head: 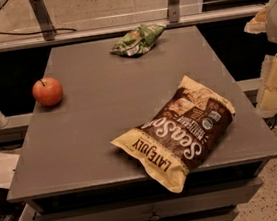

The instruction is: Move apple near green jalapeno chip bag

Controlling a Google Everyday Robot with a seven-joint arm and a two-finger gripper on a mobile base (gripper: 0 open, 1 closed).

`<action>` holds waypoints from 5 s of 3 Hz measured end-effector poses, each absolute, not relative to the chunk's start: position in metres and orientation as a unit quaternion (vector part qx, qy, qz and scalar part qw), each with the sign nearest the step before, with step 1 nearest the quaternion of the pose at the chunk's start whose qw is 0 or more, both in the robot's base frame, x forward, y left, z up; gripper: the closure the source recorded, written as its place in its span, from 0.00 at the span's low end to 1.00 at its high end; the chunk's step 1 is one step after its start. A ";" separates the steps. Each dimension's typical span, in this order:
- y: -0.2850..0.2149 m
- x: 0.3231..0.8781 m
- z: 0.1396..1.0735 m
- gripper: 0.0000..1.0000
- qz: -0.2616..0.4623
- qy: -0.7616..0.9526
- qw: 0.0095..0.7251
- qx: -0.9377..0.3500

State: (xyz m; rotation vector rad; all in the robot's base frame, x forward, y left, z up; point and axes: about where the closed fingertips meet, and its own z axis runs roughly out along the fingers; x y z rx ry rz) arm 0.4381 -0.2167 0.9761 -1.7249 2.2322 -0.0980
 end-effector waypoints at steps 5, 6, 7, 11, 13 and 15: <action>-0.066 0.476 0.961 0.00 0.163 0.747 0.243 -0.597; -0.032 0.476 0.955 0.00 0.207 0.728 0.263 -0.598; -0.032 0.476 0.955 0.00 0.207 0.728 0.263 -0.598; 0.032 0.534 0.923 0.00 0.286 0.647 0.428 -0.562; 0.109 0.568 0.904 0.00 0.356 0.592 0.466 -0.553; 0.178 0.579 0.893 0.00 0.411 0.550 0.487 -0.540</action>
Offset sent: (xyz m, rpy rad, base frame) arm 0.0465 0.1463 -0.0165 0.4650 0.0984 0.0587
